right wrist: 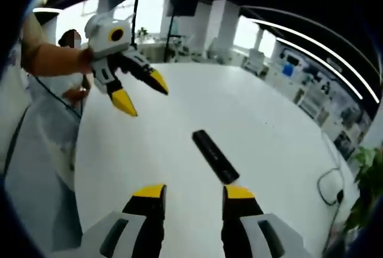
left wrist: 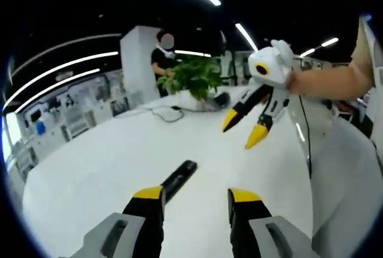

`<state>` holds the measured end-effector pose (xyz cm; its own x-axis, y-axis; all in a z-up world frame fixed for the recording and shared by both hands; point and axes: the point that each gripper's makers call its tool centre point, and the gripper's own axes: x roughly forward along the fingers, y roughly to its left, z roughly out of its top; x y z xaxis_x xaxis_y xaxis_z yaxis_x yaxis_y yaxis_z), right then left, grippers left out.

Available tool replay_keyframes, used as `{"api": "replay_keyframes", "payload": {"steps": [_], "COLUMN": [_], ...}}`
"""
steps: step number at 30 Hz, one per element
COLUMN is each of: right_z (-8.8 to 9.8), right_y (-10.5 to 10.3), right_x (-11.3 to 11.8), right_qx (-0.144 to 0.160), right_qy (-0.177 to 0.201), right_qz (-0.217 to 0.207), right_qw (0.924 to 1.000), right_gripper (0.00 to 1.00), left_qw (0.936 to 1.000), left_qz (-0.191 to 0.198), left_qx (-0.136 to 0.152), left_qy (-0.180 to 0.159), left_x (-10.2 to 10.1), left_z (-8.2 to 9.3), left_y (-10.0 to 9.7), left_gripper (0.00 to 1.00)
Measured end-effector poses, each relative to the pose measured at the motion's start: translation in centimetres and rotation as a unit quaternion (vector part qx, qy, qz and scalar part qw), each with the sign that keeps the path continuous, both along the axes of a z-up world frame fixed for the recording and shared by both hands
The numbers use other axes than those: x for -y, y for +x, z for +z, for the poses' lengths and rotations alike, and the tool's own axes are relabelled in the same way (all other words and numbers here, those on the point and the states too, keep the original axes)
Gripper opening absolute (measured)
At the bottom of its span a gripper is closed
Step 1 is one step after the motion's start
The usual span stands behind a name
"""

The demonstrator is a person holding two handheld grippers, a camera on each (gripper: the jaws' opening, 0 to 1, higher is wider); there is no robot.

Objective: Press the specified remote control buttons in sequence, fully releasing each button before pressing the next.

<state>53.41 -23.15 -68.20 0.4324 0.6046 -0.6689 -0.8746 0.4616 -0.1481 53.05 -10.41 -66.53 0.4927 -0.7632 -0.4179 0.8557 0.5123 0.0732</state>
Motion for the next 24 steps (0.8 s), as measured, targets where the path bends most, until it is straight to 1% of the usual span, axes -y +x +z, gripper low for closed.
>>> {"api": "replay_keyframes", "payload": {"steps": [4,6,8,10,15,18,20,22,24], "right_z": [0.3,0.4,0.5,0.6,0.8,1.5,2.2,2.6,2.7], "right_y": [-1.4,-2.1,-2.8,-3.5,-5.1,-5.7,-6.1,-6.6,-7.1], "right_x": [0.2,0.3,0.2,0.1,-0.2,-0.3,-0.4,-0.5,-0.3], "right_qx": [0.002,0.003,0.002,0.003,0.006,0.024,0.032,0.030,0.030], "right_qy": [0.008,0.015,0.023,0.031,0.041,0.054,0.074,0.089,0.092], "right_qz": [-0.004,-0.008,-0.011,-0.014,-0.014,-0.019,-0.029,-0.034,-0.036], "right_qw": [1.0000,0.9999,0.9997,0.9994,0.9991,0.9981,0.9963,0.9950,0.9946], "right_gripper": [0.36,0.37,0.38,0.39,0.40,0.39,0.40,0.42,0.43], "left_qw": [1.0000,1.0000,0.9998,0.9997,0.9995,0.9991,0.9985,0.9981,0.9978], "left_qz": [-0.001,0.001,0.007,0.008,0.011,0.013,0.018,0.022,0.027], "left_qx": [0.003,0.005,-0.003,-0.010,-0.014,-0.020,-0.027,-0.028,-0.028], "left_qy": [-0.006,-0.008,-0.018,-0.023,-0.026,-0.036,-0.044,-0.050,-0.054], "left_x": [0.0,-0.2,-0.3,-0.4,-0.7,-0.9,-1.0,-1.2,-1.4], "left_z": [0.5,0.6,0.6,0.5,0.2,0.3,0.3,0.3,0.4], "left_y": [-1.7,-2.2,-2.9,-3.5,-5.3,-6.5,-7.4,-8.1,-8.6], "left_gripper": [0.43,0.45,0.48,0.48,0.48,0.48,0.49,0.49,0.50]}}
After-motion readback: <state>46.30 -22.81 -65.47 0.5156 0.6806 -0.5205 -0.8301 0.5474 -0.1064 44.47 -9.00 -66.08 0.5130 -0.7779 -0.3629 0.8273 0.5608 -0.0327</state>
